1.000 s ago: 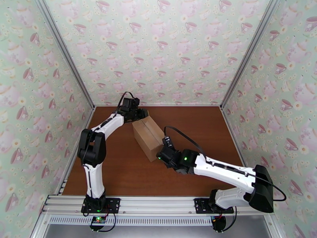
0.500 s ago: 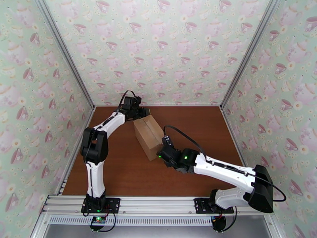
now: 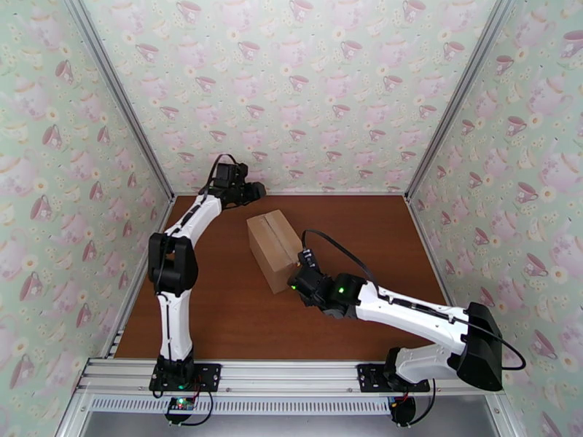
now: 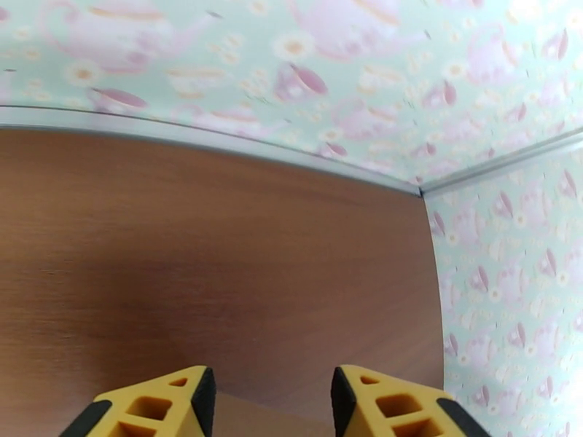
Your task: Unpack the express box
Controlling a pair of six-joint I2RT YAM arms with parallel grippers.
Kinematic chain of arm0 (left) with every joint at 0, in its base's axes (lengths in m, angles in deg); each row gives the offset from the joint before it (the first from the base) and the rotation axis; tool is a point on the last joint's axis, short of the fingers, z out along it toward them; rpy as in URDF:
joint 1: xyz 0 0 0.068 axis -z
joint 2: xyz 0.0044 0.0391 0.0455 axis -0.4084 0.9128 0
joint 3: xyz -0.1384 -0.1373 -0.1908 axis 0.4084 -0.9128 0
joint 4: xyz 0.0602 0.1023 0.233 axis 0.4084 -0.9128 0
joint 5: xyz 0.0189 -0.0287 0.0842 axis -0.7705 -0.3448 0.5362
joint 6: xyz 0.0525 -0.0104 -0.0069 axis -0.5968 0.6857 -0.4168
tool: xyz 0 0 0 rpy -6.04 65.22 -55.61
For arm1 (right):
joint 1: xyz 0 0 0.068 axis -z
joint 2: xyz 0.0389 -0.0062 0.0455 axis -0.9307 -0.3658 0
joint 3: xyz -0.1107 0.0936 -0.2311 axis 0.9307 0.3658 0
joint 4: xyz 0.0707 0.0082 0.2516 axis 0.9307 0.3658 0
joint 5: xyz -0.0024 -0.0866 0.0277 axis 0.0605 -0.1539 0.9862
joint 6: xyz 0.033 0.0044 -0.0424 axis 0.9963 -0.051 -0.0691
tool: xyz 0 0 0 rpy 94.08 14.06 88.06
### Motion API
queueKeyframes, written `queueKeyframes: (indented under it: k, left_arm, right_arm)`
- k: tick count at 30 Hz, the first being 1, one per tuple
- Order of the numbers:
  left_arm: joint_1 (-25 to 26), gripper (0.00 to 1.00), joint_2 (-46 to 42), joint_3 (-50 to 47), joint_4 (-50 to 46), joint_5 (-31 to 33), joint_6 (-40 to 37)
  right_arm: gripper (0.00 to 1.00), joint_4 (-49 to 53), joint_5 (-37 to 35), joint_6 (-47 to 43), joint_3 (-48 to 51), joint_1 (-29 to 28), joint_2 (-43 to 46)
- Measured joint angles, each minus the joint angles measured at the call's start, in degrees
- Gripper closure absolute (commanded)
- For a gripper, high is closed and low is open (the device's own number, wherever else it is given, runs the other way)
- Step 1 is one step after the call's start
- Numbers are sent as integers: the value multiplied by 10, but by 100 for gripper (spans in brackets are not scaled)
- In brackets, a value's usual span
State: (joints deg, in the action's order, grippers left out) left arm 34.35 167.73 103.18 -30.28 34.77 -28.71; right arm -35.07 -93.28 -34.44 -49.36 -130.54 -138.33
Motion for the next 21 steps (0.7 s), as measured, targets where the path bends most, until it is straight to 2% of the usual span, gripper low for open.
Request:
queueKeyframes:
  k: [4, 12, 16, 21]
  left_arm:
    - [-14, 52, -80, -78, 1, 17, 8]
    - [4, 54, -342, -337, 18, 82, 41]
    - [42, 54, -436, -433, 11, 122, 53]
    - [124, 54, -474, -530, 12, 132, 75]
  right_arm:
    - [100, 0, 1, 2, 0, 0, 0]
    - [100, 0, 1, 6, 0, 0, 1]
    - [100, 1, 2, 6, 2, 0, 4]
    - [100, 4, 2, 6, 2, 0, 4]
